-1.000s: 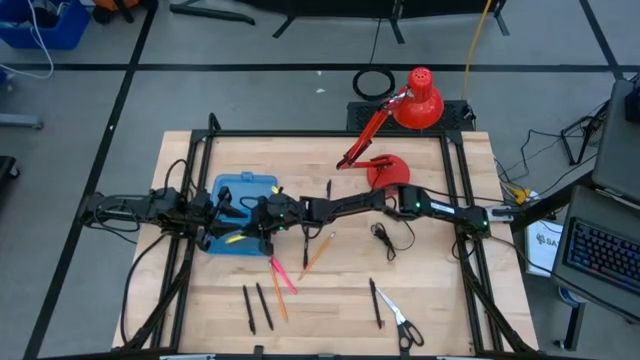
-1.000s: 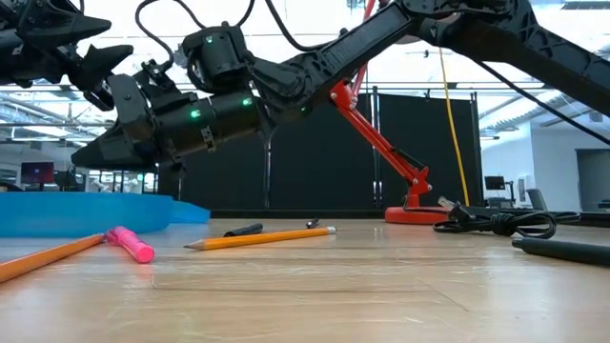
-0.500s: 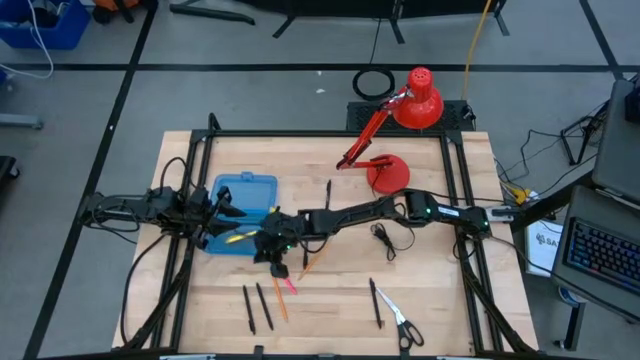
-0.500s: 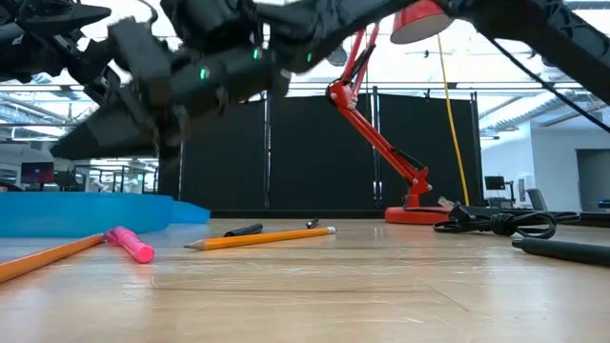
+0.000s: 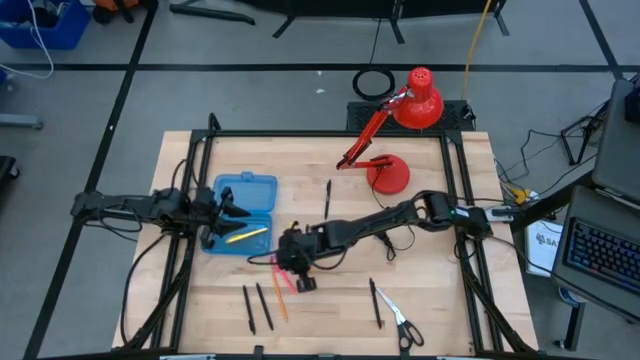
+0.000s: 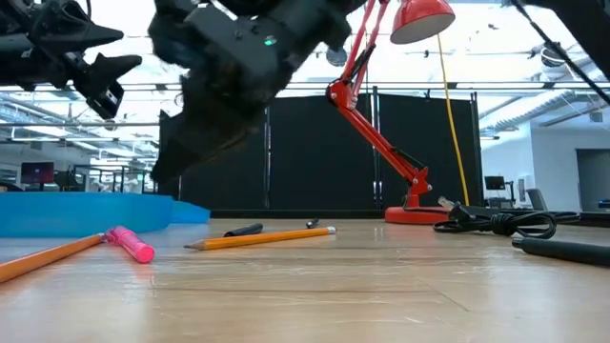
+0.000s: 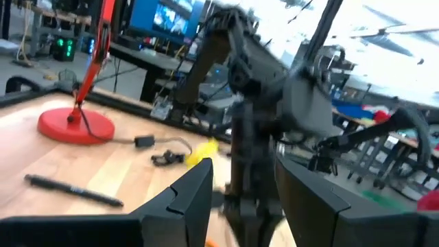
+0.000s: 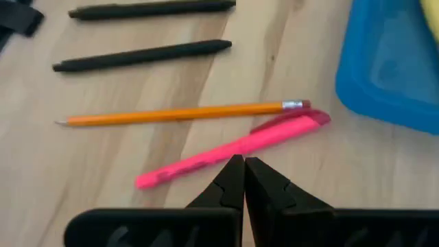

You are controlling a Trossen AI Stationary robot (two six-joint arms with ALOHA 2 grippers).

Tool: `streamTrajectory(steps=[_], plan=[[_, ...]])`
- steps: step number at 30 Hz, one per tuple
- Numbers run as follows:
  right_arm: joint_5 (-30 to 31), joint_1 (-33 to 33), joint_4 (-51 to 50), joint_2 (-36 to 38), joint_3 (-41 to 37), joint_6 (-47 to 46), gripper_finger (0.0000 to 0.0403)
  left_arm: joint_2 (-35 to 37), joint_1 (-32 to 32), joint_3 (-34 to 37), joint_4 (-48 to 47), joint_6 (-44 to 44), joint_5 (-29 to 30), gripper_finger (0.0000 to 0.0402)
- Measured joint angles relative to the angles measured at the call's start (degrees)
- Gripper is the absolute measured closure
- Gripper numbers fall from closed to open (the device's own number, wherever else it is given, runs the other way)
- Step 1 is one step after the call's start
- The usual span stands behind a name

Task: Pick & place school supplies into a supply box
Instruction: Put the black pen into the blue supply box

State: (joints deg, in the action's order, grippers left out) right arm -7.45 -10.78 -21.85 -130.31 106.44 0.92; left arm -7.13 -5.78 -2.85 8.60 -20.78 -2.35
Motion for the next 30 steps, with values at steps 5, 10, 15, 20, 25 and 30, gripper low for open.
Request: streamTrajectory(steps=[5,10,15,20,25,30], plan=[[8.6,-1.8,6.3,9.3,-14.2,-7.6,0.0402,-2.9,0.0,0.0,-0.1,0.0,2.0,0.024],[21.2,-5.9,17.0,21.5,-31.1,-14.8,0.0403,-5.4,0.0,0.0,0.5,0.4,4.0,0.024],[16.8,-9.0,40.0,29.7,-48.0,-23.6,0.0403,-6.6,0.0,0.0,0.9,0.7,4.0,0.024],[10.8,-11.6,69.3,31.3,-61.5,-26.6,0.0403,-6.7,0.0,0.0,1.1,0.7,4.2,0.024],[21.6,-14.2,79.4,31.1,-67.5,-30.6,0.0403,-6.8,0.0,0.0,1.1,0.7,4.4,0.024],[39.1,-19.3,75.6,31.1,-66.9,-31.6,0.0403,-6.8,0.0,0.0,0.9,0.7,4.4,0.024]])
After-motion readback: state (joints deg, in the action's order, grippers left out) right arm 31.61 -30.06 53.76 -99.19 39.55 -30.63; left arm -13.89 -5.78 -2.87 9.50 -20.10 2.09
